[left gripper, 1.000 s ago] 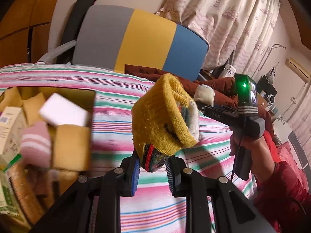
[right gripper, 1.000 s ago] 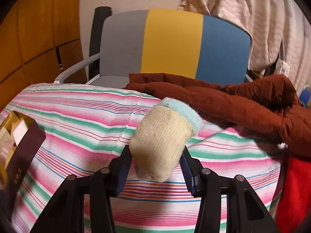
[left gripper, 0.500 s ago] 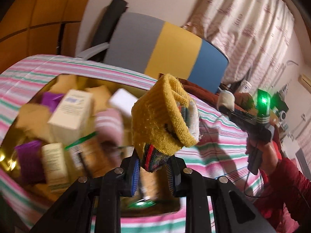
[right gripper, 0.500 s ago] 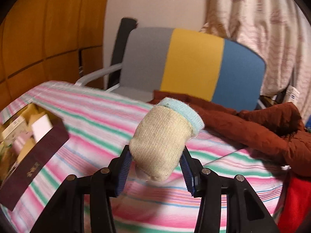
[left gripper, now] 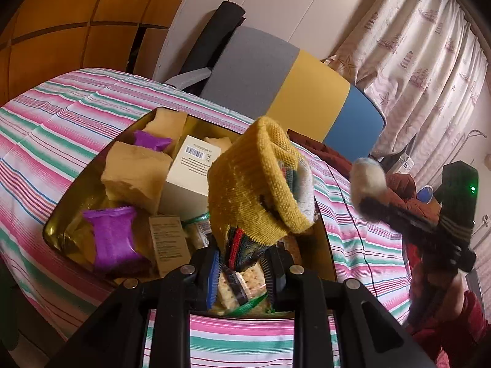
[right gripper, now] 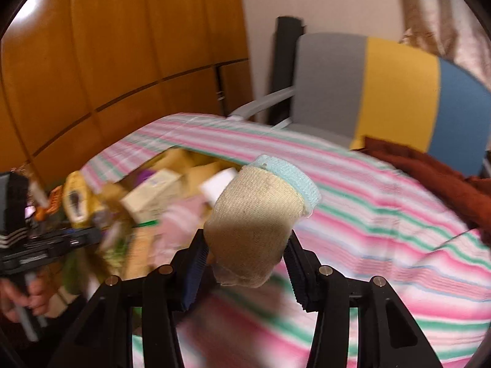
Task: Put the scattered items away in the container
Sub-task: 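Carry the white sock roll and yellow toy over the gold box, then open both tools to drop the sock roll and yellow toy into the gold box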
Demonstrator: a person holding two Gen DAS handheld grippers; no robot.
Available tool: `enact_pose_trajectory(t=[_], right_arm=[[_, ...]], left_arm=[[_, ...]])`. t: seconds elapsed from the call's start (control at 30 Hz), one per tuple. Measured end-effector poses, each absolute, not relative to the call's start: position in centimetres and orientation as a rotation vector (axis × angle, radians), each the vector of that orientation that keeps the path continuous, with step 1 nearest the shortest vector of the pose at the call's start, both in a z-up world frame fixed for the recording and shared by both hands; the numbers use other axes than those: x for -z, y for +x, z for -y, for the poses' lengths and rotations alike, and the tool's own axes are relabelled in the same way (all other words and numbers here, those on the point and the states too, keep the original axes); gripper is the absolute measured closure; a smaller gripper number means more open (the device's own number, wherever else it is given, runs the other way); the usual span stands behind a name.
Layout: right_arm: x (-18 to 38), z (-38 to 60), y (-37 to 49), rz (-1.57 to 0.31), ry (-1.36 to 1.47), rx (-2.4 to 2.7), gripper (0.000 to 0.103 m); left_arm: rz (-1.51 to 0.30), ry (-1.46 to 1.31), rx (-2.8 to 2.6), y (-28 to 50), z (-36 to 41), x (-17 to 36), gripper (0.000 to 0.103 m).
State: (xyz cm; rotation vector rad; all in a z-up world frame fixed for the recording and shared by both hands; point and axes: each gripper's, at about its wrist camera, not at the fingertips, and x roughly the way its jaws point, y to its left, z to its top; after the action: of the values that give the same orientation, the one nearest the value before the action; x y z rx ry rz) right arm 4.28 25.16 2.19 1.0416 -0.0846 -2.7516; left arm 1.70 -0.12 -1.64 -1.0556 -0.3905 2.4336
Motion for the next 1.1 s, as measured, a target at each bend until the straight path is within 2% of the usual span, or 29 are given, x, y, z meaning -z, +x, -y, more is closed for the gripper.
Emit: enact_pose_trajectory(t=[0.3,0.33,0.37,0.4,0.47,0.63,0.7,0.8,0.87,1.1], right_arm=[[-0.2,-18.9,2.9,0.136,1.112,2.638,0.050],[-0.1,-18.9,2.6,0.159,1.118,2.636,0.043],[0.1,-19.0,2.3,0.200,1.134,2.634,0.030],[0.2,-19.2,2.2,0.237,1.143,2.634,0.025],[0.1,-19.7,2.6,0.331,1.135,2.621,0.023],[-0.4,-20.4,4.0,0.349,1.120,2.657,0.023],[-0.5,-20.5,4.3,0.349,1.119,2.659,0.027],[-0.4,-19.8,4.0,0.316,1.139,2.643,0.048],[-0.2,-18.9,3.5,0.283,1.160,2.625,0.058],[1.5,-14.8,0.1,0.212,1.246,2.544,0.061]], left_arm=[[0.240,-1.094,-2.403,-2.2,-2.1,1.1,0.076],[0.217,-1.107,-2.401,-2.5,-2.5,1.2,0.073],[0.197,-1.135,-2.401,-3.0,-2.9,1.3,0.069],[0.194,-1.163,-2.400,-3.3,-3.0,1.4,0.066],[0.233,-1.178,-2.398,-3.4,-2.7,1.5,0.061],[0.329,-1.110,-2.432,-2.0,-1.0,1.0,0.055],[0.358,-1.093,-2.444,-1.3,-0.3,0.9,0.055],[0.398,-1.083,-2.478,-0.7,0.7,0.7,0.054],[0.412,-1.074,-2.516,-0.3,1.7,0.6,0.054],[0.438,-1.143,-2.576,-0.5,3.3,0.6,0.054]])
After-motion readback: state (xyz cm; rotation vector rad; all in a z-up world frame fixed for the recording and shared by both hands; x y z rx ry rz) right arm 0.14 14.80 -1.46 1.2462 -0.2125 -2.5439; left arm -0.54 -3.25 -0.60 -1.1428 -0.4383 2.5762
